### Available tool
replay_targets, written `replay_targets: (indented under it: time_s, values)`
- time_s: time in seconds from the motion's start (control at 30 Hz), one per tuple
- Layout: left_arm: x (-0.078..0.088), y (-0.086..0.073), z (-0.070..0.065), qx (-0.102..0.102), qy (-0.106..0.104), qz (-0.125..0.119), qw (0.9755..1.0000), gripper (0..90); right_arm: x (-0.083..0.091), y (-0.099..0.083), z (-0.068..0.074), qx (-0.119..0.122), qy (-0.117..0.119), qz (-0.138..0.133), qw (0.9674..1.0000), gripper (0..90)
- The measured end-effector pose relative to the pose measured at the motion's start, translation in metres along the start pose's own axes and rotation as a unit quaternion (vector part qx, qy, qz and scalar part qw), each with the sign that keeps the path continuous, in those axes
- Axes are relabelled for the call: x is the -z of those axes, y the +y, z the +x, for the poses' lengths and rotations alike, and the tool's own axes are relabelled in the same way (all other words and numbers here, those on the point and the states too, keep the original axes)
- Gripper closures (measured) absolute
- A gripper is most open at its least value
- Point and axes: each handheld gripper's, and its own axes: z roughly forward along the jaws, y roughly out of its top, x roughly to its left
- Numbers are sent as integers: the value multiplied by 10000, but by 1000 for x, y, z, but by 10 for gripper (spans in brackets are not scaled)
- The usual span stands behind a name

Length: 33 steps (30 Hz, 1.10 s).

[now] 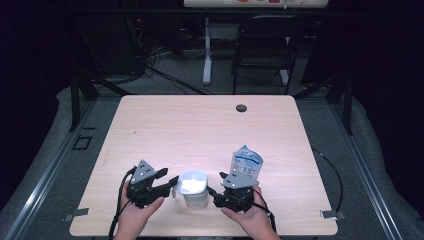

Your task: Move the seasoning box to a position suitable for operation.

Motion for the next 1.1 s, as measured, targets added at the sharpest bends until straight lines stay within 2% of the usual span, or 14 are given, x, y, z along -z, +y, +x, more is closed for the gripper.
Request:
replay_targets:
  time_s: [0.67,0.87,1.03,1.1]
  values:
    - [10,-5,10,105,82,25,9999,501,2,10,3,46,1,-56,10000,397]
    - [14,-10,15,142,120,46,9998,505,2,11,3,52,-13,-53,10000,398]
    - [18,-14,21,260,110,-5,9996,506,2,14,5,57,13,-79,10000,398]
    - [19,-14,22,230,129,3,9997,506,2,13,6,80,11,-72,9999,398]
